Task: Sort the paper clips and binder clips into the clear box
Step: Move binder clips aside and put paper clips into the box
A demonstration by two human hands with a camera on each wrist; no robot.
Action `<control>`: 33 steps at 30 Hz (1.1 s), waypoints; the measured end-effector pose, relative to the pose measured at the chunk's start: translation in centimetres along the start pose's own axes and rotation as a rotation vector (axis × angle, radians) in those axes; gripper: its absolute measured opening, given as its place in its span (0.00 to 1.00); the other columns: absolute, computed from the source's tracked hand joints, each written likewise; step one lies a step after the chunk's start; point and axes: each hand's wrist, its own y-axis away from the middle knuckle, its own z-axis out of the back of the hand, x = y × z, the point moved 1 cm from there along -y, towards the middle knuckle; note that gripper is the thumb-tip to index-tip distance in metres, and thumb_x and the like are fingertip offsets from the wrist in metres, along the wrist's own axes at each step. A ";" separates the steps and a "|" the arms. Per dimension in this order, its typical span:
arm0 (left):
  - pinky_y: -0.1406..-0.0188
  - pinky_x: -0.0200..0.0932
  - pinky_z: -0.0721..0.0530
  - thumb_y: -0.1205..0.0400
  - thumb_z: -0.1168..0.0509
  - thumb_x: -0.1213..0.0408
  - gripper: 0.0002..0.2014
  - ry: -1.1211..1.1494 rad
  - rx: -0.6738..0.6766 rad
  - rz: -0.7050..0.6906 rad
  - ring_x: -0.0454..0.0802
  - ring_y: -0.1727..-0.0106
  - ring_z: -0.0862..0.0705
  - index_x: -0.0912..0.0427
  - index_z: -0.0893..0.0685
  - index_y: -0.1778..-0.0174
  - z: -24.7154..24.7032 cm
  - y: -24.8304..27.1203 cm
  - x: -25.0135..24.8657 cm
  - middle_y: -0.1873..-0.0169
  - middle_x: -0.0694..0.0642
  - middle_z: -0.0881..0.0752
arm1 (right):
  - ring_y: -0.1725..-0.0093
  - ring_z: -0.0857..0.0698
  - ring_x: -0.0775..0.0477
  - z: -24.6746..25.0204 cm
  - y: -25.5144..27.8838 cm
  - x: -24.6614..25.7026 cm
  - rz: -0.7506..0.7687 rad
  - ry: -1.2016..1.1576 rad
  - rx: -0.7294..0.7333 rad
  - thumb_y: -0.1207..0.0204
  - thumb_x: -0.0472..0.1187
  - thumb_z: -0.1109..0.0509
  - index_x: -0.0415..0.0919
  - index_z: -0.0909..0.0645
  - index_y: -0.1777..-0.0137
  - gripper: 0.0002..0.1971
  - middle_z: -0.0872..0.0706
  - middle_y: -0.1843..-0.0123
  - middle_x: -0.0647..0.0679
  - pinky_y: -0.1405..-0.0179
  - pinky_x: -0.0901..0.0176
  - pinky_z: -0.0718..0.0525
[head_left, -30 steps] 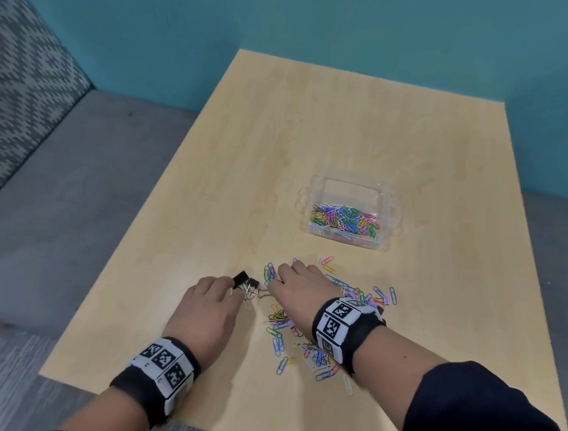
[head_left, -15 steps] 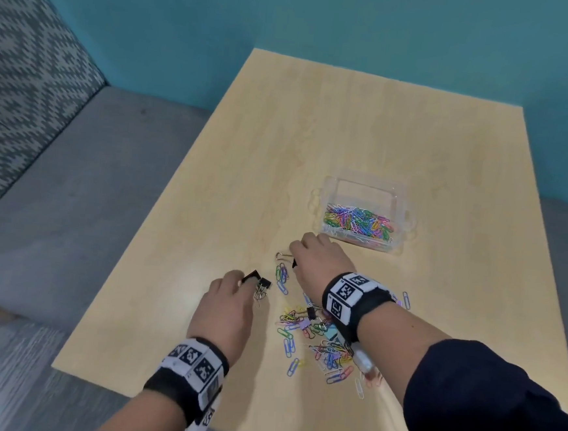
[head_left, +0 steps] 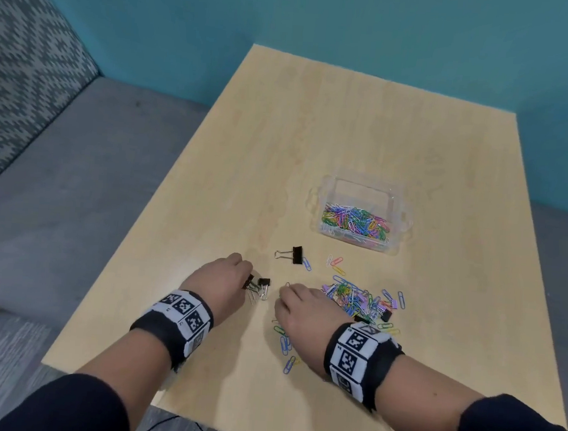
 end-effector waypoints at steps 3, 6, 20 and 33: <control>0.67 0.45 0.22 0.26 0.38 0.56 0.07 0.117 -0.025 0.013 0.48 0.66 0.22 0.52 0.21 0.56 0.5 0.7 0.6 0.61 0.47 0.23 | 0.41 0.27 0.32 0.5 0.2 0.1 0.002 -0.030 -0.026 0.31 0.34 0.36 0.34 0.25 0.39 0.19 0.24 0.41 0.36 0.43 0.40 0.24; 0.67 0.45 0.21 0.27 0.36 0.52 0.06 0.298 -0.070 0.158 0.46 0.67 0.21 0.49 0.21 0.61 1.1 0.7 1.0 0.65 0.46 0.21 | 0.46 0.25 0.34 0.5 -0.5 0.3 0.002 -0.052 -0.050 0.35 0.35 0.33 0.36 0.24 0.44 0.17 0.23 0.46 0.39 0.48 0.41 0.23; 0.45 0.51 0.14 0.40 0.24 0.69 0.27 -0.125 -0.085 -0.210 0.62 0.35 0.20 0.66 0.15 0.42 -4.1 5.3 -2.5 0.35 0.64 0.19 | 0.34 0.22 0.32 -1.8 0.1 0.7 -0.134 -0.122 -0.229 0.42 0.39 0.26 0.32 0.20 0.41 0.27 0.18 0.38 0.34 0.35 0.41 0.21; 0.35 0.53 0.21 0.26 0.49 0.62 0.28 -0.051 -0.036 -0.206 0.60 0.31 0.22 0.67 0.24 0.31 -3.3 3.7 -6.6 0.33 0.65 0.21 | 0.29 0.27 0.34 -2.4 1.0 -2.1 -0.241 -0.271 -0.251 0.28 0.38 0.41 0.32 0.28 0.31 0.25 0.25 0.31 0.35 0.30 0.41 0.27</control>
